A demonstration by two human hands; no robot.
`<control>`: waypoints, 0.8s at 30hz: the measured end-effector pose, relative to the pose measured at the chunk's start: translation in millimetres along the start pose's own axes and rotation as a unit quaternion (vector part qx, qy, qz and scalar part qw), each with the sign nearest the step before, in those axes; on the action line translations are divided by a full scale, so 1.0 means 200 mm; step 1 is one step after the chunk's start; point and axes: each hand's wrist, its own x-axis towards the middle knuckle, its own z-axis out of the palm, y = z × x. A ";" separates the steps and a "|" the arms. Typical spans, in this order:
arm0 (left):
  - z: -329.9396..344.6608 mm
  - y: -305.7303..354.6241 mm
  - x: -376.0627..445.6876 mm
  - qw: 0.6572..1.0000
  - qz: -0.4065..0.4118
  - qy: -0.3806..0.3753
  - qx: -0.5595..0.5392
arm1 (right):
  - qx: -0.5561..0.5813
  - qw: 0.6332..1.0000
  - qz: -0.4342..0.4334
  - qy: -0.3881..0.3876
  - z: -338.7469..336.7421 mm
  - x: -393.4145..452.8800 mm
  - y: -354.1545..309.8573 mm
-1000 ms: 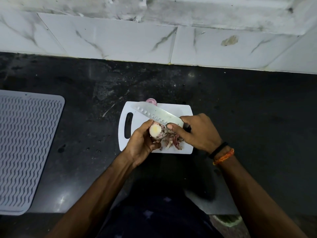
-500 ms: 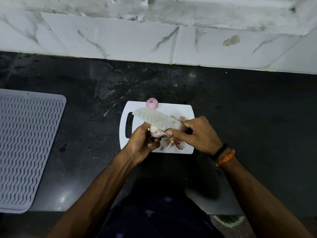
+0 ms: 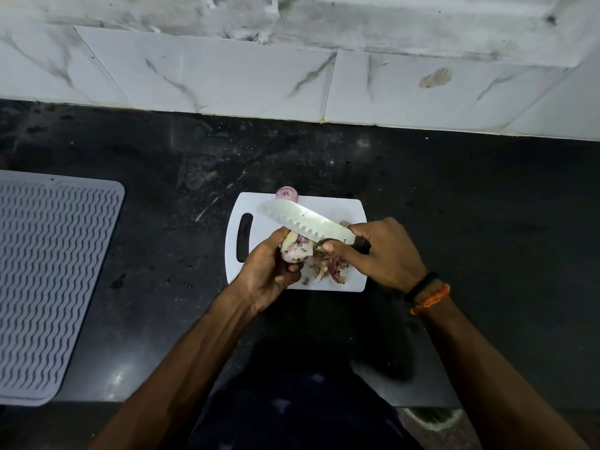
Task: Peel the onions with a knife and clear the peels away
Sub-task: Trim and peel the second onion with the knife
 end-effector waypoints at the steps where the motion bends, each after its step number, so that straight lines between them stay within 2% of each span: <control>1: 0.00 0.00 0.00 1.000 -0.001 0.001 -0.003 | -0.008 1.000 -0.001 0.007 0.00 0.00 -0.01; 8: 0.04 0.00 -0.02 0.999 -0.022 -0.005 -0.025 | -0.083 0.990 -0.017 0.112 0.04 0.01 -0.14; 11: 0.03 -0.02 -0.02 1.000 -0.004 -0.005 -0.018 | -0.095 0.986 -0.025 0.138 0.06 0.01 -0.16; 15: 0.02 -0.03 -0.01 0.999 0.035 -0.023 -0.019 | -0.064 0.990 -0.009 0.127 0.08 0.02 -0.10; 20: -0.02 -0.01 -0.03 0.989 0.081 -0.119 -0.044 | -0.010 0.995 0.025 0.098 0.09 0.02 -0.06; 24: -0.03 -0.02 -0.01 0.988 0.090 -0.115 -0.051 | 0.122 0.990 0.048 0.059 0.07 0.01 -0.08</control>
